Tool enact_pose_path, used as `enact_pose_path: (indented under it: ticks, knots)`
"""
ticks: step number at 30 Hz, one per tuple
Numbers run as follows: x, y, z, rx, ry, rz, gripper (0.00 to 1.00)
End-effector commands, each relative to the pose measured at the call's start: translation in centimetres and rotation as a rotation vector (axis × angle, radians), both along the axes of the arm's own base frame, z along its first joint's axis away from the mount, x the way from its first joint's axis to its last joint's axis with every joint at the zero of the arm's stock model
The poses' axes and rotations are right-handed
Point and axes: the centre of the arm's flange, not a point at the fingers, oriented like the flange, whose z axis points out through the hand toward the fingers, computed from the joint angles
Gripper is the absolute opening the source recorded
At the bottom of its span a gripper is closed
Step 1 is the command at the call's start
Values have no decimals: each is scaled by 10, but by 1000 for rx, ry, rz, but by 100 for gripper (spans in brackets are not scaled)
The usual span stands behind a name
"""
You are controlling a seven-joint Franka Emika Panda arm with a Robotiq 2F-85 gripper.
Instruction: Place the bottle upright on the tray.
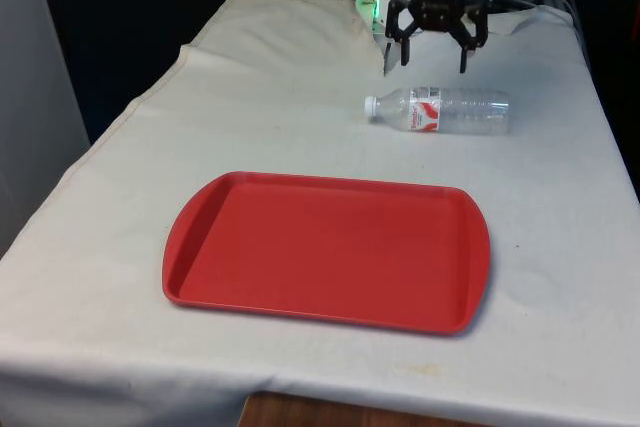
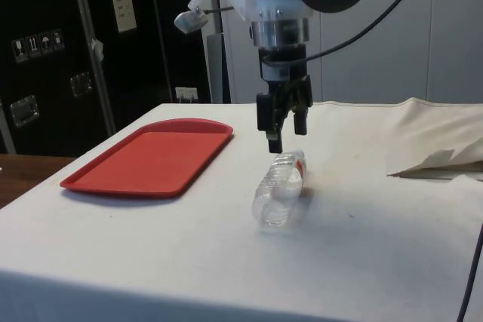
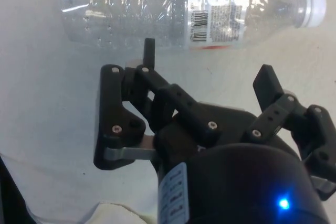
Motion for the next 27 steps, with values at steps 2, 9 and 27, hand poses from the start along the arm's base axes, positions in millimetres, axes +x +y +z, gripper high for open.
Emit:
enact_pose_path:
  ticks: [2, 9, 27]
  knots:
    - [1, -1, 0, 3, -6, -21, 100]
    - [0, -2, 0, 4, -1, -28, 100]
    - [2, -4, -4, 8, 14, -132, 100]
